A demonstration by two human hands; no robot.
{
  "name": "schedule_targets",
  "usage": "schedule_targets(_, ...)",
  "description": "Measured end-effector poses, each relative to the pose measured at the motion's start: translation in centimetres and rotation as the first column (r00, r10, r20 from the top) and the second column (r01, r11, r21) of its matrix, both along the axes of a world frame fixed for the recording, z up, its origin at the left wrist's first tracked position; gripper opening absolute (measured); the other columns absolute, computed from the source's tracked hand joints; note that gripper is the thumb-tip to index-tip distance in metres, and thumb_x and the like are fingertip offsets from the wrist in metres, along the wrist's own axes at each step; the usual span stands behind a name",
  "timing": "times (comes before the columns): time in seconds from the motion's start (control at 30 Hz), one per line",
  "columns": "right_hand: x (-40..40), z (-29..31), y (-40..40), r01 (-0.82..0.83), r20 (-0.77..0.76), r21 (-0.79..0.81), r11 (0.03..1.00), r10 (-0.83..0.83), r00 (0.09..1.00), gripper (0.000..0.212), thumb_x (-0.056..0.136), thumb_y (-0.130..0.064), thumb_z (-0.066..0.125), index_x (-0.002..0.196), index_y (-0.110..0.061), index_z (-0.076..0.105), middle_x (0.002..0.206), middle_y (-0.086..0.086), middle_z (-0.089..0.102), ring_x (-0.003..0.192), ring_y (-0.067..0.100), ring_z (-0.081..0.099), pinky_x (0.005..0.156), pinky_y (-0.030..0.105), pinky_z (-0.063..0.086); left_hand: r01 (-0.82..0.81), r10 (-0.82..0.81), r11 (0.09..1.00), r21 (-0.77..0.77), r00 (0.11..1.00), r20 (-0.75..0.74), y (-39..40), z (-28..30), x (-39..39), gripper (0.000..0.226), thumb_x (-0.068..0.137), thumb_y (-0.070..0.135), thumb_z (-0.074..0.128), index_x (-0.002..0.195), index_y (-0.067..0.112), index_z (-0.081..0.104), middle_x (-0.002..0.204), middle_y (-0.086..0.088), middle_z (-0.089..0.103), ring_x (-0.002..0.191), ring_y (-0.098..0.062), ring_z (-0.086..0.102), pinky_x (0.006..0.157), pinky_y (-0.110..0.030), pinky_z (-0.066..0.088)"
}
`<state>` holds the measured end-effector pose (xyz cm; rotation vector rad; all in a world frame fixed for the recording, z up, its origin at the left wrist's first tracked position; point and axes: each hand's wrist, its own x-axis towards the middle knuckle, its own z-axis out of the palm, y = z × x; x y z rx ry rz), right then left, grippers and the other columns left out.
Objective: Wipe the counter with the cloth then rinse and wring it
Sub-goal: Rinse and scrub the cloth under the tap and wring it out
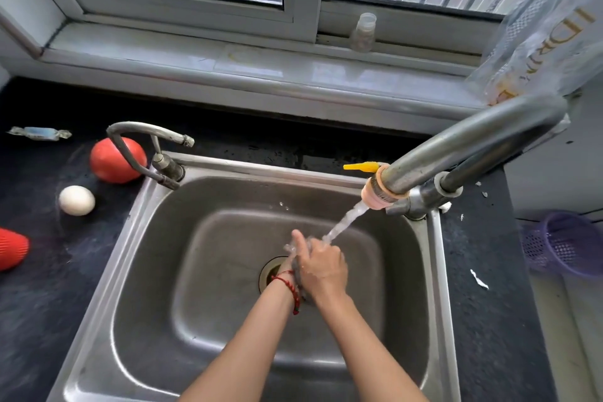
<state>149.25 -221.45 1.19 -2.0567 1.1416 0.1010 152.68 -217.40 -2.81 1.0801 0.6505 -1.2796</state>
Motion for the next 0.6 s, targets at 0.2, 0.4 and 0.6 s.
schedule_targets(0.2,-0.3,-0.6,-0.6,0.112,-0.06,-0.079,0.991,-0.117,0.991,0.059,0.091,-0.055,0.032,0.096,-0.008,0.067,0.102,0.027,0.067,0.099,0.044,0.06,0.082,0.044,0.047,0.169,-0.182,0.977,0.133,0.979,0.093,0.0,0.0,0.2,0.059,0.092,0.035,0.042,0.035,0.018,0.043,0.025,0.003,0.043,0.021,-0.009,0.041,0.032,-0.007,0.029)
schedule_targets(0.4,-2.3,-2.1,1.0,-0.13,-0.121,-0.25,0.959,0.102,0.987,0.055,0.094,-0.05,0.029,0.097,-0.01,0.066,0.095,0.024,0.07,0.092,0.041,0.064,0.076,0.043,0.049,0.269,-0.266,0.963,-0.001,0.955,0.13,1.7,-0.2,0.0,0.056,0.044,0.035,0.089,0.038,0.021,0.035,0.017,0.003,0.031,0.013,-0.008,0.029,0.021,-0.012,0.017)
schedule_targets(0.6,-1.0,-3.3,-1.6,0.224,-0.038,-0.095,0.97,-0.229,0.973,0.049,0.094,-0.043,0.038,0.092,-0.006,0.07,0.094,0.026,0.069,0.092,0.042,0.062,0.076,0.041,0.047,0.016,-0.016,1.0,0.004,0.999,-0.049,1.3,-0.5,-0.4,0.039,0.091,0.029,0.045,0.053,0.021,0.042,0.03,0.004,0.04,0.024,-0.009,0.038,0.027,-0.01,0.028)
